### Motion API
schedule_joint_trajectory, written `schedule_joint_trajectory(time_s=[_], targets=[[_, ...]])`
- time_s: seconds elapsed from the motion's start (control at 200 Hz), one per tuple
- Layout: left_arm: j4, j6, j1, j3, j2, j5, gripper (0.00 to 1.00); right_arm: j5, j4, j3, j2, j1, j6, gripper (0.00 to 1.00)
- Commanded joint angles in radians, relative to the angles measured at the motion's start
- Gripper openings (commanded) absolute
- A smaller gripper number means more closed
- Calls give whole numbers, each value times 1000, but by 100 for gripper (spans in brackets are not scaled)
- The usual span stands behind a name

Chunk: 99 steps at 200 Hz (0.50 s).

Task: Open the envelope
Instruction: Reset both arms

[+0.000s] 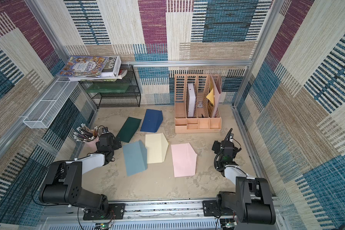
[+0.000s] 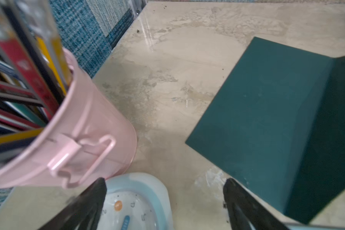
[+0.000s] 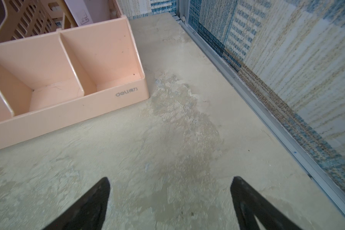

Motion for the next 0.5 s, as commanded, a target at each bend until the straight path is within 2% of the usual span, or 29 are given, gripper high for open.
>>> schedule_joint_trajectory(time_s=[0.0,0.12,0.16,0.205,0.265,0.325,0.386,0.421,0.491], targets=[[136,28,3,-33,-22,80,94,-75,276,-27,20,-21,-46,97],[94,43,3,9,7,101,97,-163,402,-48,71,-48,-93,97],[100,56,3,7,8,135,98,-206,460,-57,101,-60,-95,97],[112,73,5,0,10,180,99,-247,410,-32,99,-60,-110,98],[159,93,14,-28,12,257,99,-296,434,-28,123,-51,-146,100],[322,102,15,-85,39,261,99,-295,431,-13,147,-15,-188,99],[221,94,15,-55,21,262,99,-251,569,-48,222,27,-231,100],[267,98,15,-68,29,260,99,-226,626,-56,252,38,-249,100],[233,93,15,-58,23,262,99,-213,445,1,214,34,-207,97]])
